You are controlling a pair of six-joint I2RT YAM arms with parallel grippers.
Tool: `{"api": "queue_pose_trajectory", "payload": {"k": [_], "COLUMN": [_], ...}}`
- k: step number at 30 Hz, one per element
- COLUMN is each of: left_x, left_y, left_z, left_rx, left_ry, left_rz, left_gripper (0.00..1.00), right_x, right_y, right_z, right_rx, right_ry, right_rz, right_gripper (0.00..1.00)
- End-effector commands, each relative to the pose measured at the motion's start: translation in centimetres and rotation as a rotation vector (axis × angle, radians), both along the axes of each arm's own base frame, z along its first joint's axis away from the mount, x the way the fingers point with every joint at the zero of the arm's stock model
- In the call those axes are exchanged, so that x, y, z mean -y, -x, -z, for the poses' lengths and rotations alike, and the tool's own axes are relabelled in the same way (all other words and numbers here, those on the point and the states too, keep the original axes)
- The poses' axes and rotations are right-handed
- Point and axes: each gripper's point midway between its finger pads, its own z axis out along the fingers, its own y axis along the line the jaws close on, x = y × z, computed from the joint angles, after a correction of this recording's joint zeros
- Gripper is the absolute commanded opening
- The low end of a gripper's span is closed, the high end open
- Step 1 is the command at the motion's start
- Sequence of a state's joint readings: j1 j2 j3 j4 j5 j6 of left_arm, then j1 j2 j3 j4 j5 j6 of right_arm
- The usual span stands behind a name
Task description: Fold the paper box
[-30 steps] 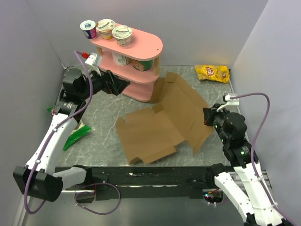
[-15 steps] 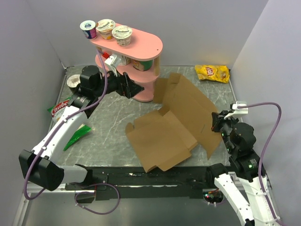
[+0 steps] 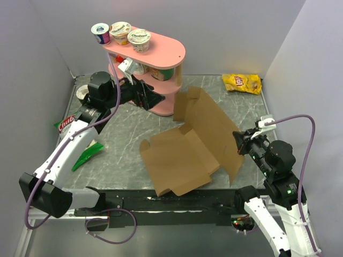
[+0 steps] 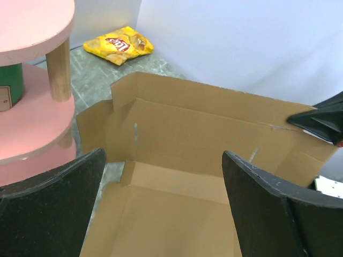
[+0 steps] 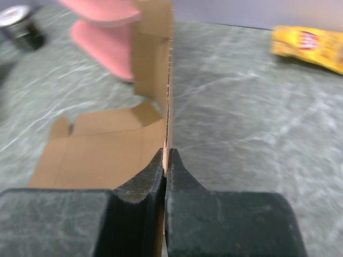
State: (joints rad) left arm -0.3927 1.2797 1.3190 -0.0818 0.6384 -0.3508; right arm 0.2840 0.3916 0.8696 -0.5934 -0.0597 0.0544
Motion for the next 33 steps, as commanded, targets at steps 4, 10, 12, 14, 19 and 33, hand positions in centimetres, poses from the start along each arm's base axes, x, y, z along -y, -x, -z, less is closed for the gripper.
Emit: {"api": "queue_pose_trajectory", "payload": {"k": [4,10,12,14,19,33], "left_x": [-1.2,-1.3,-1.2,-1.2,0.4,1.1], "left_y": [1.0,1.2,1.1,0.7,-0.5,-4.3], "left_z": [-0.6,1.6,1.7,2.2,2.7,3.3], "left_rx": [0.118,0.072,0.078,0.063,0.031,0.097], "left_ry": [-0.065,-0.078,-0.075,-0.074,-0.059,-0.045], "left_rz": [-0.079,-0.079,-0.075,-0.066,0.013,0.135], "left_gripper": [0.96,0.96,0.96,0.96,0.96,0.96], "right_x": [-4.2,-6.9,-7.1,-7.3,-7.9,-8.6], "right_y": [4.0,5.1,4.8,4.6,4.4,4.1], "right_z": [-6.3,-7.3,-7.0,-6.7,-5.8,-4.7], "right_rx": [0.199,0.196,0.191,0.192,0.179,0.161], "right_ry": [-0.024,-0.051,-0.054,-0.050,-0.059,-0.054], "right_rz": [-0.316,-0.490,-0.500,-0.508,-0.539,-0.586], "right_gripper": [0.00,0.00,0.00,0.00,0.00,0.00]}}
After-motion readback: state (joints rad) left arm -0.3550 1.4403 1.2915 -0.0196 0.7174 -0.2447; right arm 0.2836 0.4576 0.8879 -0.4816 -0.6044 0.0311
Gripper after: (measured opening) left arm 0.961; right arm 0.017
